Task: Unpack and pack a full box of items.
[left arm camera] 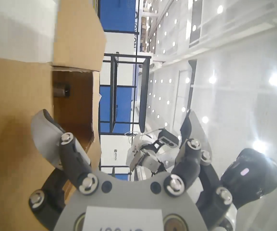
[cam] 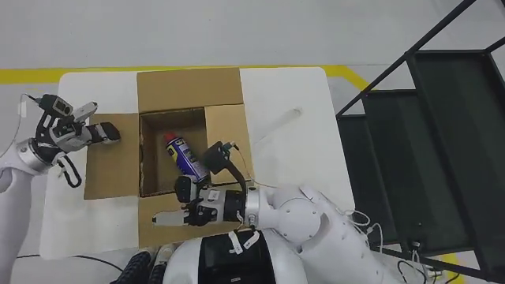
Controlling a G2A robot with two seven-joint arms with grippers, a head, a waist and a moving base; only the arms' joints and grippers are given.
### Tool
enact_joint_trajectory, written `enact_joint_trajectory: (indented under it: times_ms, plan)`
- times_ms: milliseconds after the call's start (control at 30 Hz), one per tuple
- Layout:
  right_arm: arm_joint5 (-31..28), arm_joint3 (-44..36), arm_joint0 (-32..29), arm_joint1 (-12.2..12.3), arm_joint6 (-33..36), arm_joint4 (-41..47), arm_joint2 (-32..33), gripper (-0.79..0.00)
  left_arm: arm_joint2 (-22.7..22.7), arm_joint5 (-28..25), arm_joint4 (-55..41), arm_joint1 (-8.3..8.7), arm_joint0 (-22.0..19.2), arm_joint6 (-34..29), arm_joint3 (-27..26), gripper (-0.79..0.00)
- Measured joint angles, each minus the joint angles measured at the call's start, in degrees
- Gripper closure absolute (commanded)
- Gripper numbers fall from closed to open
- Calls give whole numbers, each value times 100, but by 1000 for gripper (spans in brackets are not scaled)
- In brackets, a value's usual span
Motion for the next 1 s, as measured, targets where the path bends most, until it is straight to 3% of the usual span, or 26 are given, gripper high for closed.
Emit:
enact_joint_trajectory:
  times_ms: [167,300,400,567,700,1000]
  plan:
    - [-60,-95,-295,82,-113,40,292,-785,71,279,445,39,75,-74,-1241,-785]
    - [-170,-248,-636,169,-205,92,632,-785,612,608,980,10,-164,4,-1935,-785]
    - [-291,-332,-887,228,-269,169,878,-785,1175,830,1360,-54,-472,243,-2032,-785]
    - [-511,-380,-1220,310,-321,348,1229,-785,2283,1090,1717,-254,-1157,627,-1517,-785]
    - [-635,-385,-1381,361,-321,442,1403,-785,3166,814,2006,-487,-1707,1073,-787,-785]
    - [-669,-378,-1412,415,-296,467,1404,-785,4176,367,2154,-919,-2482,1779,516,-785]
